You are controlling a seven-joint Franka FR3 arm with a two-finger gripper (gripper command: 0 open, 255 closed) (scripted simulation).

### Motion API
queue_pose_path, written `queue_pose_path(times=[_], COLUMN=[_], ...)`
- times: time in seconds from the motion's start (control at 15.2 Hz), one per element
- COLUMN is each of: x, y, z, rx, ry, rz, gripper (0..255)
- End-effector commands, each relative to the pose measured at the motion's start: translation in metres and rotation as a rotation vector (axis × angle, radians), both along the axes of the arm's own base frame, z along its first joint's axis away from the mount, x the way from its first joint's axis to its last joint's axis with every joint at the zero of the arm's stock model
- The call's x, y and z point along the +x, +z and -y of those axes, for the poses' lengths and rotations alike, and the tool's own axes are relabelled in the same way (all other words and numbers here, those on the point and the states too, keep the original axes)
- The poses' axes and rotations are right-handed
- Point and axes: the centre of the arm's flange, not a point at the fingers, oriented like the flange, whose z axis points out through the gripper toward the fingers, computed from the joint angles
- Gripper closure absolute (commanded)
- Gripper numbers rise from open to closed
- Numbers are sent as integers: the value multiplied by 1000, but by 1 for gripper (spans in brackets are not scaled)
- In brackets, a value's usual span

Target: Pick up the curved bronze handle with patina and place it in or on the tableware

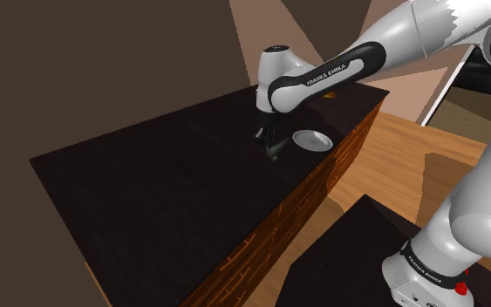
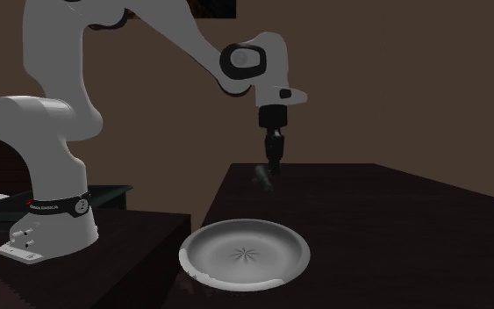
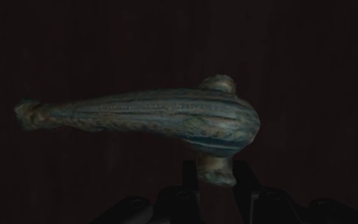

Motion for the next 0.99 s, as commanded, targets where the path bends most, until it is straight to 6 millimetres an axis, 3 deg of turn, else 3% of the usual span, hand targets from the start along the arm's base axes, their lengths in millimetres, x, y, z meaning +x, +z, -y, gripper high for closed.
queue_pose_path(times=[0.0, 0.33, 0.92], x=[-2, -2, -5], y=[11, 32, 30], z=[-1, -1, 118], rx=[0, 0, 0], ry=[0, 0, 0], rz=[0, 0, 0], gripper=[255, 255, 255])
